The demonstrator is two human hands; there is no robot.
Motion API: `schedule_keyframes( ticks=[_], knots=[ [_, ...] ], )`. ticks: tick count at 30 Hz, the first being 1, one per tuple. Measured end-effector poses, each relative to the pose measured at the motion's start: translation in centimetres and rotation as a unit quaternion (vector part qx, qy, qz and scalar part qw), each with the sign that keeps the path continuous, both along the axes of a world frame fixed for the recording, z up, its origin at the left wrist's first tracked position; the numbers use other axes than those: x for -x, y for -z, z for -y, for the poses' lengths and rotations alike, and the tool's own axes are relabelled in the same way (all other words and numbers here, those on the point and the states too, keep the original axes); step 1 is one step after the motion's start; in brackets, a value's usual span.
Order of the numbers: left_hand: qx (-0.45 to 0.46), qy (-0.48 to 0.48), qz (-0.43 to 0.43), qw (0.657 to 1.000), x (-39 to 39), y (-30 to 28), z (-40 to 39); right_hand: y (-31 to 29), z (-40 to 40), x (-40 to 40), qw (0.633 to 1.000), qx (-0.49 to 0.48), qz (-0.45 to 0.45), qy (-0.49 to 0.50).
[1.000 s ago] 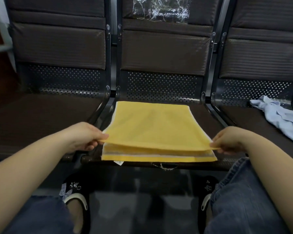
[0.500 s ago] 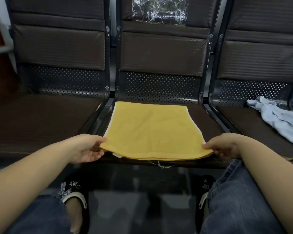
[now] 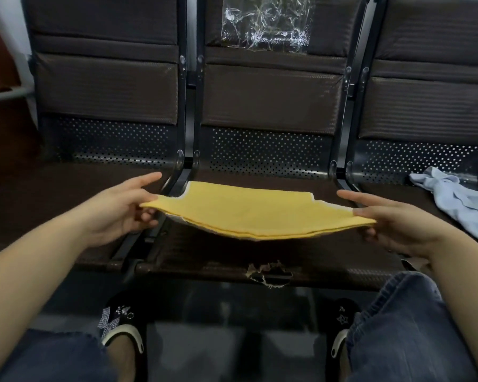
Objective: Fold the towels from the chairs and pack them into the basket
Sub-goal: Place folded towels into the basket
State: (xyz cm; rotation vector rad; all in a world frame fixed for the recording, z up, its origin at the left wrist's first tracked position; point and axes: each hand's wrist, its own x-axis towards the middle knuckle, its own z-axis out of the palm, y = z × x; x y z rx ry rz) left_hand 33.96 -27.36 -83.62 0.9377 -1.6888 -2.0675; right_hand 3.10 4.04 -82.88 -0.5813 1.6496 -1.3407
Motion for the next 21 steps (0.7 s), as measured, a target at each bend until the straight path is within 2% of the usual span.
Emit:
schedule_keyframes(
  ticks=[2, 4, 6, 8, 10, 13, 14, 17, 21],
  knots=[
    [-0.009, 0.068, -0.007, 0.998, -1.3, -1.4, 0.3, -0.9, -0.3, -0.1, 0.986, 0.099, 0.120, -0.063],
    [0.002, 0.108, 0.018, 0.994, -2.1, -1.8, 0.5, -0.5, -0.5, -0.1, 0.960, 0.161, 0.216, -0.074],
    [0.003, 0.132, 0.039, 0.991, -2.4, -1.8, 0.7, -0.3, -1.3, 0.2, 0.968, 0.197, 0.147, -0.041],
    [0.007, 0.148, 0.035, 0.988, -2.3, -1.7, 1.0, -0.5, -0.9, 1.1, 0.958, 0.240, 0.134, -0.079],
    [0.006, 0.141, 0.007, 0.990, -1.7, -1.5, 1.5, -0.8, -0.2, 1.5, 0.961, 0.247, 0.102, -0.071],
    [0.022, 0.102, -0.040, 0.994, 0.1, -1.0, 2.3, -2.0, 2.3, 2.0, 0.980, 0.195, 0.027, 0.011],
    [0.026, 0.084, -0.056, 0.995, 0.9, -0.9, 2.5, -2.2, 3.8, 1.9, 0.984, 0.165, 0.060, 0.009],
    [0.040, -0.006, -0.101, 0.994, 3.3, -0.4, 3.5, -2.6, 6.5, 2.6, 0.975, 0.192, 0.013, 0.110],
    [0.110, -0.043, -0.060, 0.991, 6.2, 0.7, 4.5, -0.6, 9.5, 3.3, 0.973, 0.153, -0.038, 0.169]
  ],
)
